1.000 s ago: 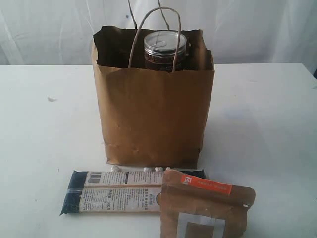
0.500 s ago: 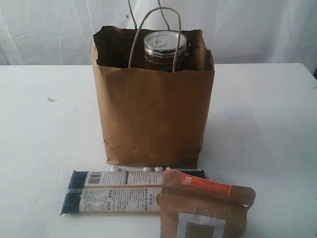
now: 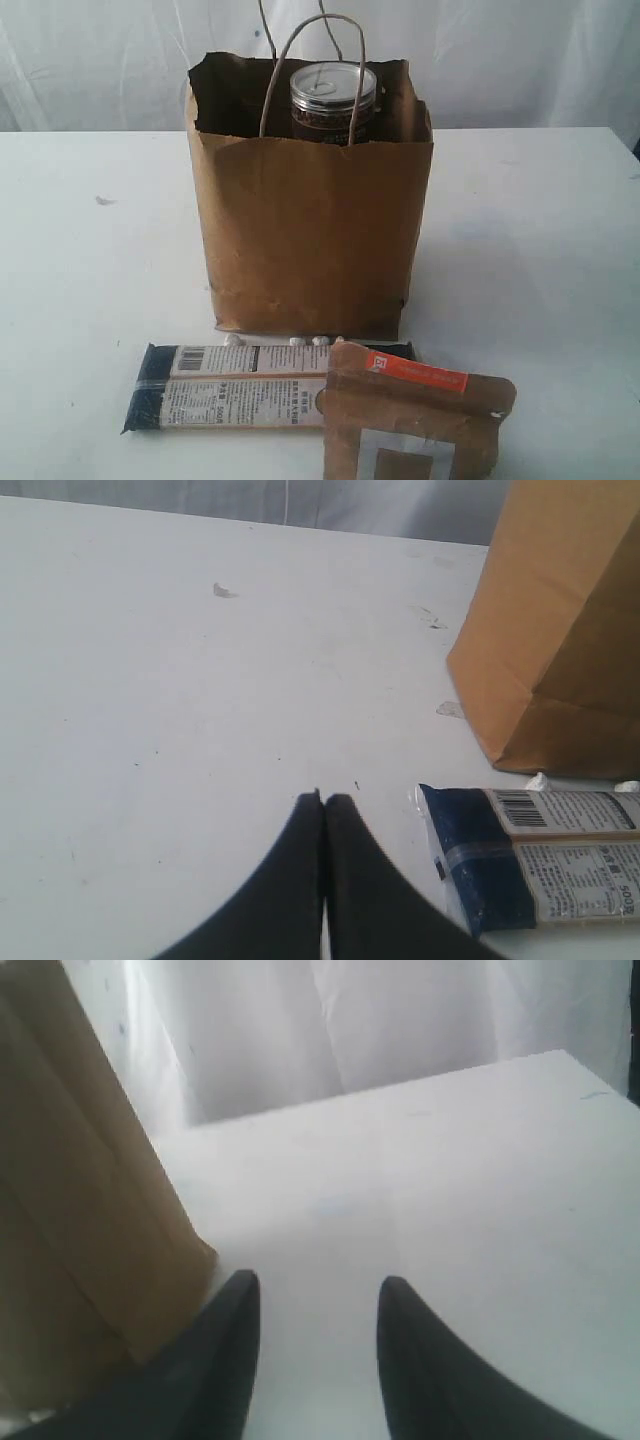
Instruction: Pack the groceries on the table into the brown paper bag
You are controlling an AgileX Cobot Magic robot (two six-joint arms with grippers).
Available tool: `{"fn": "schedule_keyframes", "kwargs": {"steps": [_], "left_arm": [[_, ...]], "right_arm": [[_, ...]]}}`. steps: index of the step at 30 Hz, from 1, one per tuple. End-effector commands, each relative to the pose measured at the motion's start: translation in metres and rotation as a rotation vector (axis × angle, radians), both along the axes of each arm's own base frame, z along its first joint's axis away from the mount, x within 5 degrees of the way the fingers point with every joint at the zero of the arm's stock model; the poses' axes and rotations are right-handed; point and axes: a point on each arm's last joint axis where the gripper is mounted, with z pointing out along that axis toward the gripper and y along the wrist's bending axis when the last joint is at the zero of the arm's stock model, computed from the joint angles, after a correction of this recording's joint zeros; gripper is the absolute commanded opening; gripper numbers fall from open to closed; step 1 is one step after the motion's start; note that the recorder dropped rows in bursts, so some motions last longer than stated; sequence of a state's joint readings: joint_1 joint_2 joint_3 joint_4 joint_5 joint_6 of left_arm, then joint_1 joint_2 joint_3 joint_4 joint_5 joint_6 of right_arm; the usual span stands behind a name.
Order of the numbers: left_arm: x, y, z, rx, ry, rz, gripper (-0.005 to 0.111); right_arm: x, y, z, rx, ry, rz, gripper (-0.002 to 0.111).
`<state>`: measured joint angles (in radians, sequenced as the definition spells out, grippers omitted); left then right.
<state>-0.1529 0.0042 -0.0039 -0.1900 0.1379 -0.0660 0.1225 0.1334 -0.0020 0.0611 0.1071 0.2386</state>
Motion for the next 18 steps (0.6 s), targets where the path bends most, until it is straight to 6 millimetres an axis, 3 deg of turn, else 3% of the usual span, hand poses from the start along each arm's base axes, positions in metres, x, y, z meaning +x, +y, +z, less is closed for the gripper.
{"fn": "schedule_keyframes", "kwargs": {"steps": [1,5,7,10,18], "left_arm": [[0.0,0.0,-0.001,-0.011,0.005,0.001,0.0],[0.0,0.0,-0.001,-0.011,0.005,0.001,0.0],[0.0,0.0,-0.001,-0.011,0.005,0.001,0.0],[0.0,0.0,-0.001,-0.011,0.005,0.001,0.0],[0.0,0.0,-0.001,-0.011,0.005,0.001,0.0]], "right_arm": [[0.001,-0.002,0.017,0.272,-0.162,-0.036,0.036],[0.0,-0.003,0.026,0.374,-0.248,-0.041,0.036],[0.0,-0.003,0.024,0.392,-0.232,-0.04,0.036],[-0.001,-0.001,0.039,0.374,-0.196,-0.016,0.036],[-0.025,0.009,0.12,-0.111,-0.137,0.217,0.036]]}}
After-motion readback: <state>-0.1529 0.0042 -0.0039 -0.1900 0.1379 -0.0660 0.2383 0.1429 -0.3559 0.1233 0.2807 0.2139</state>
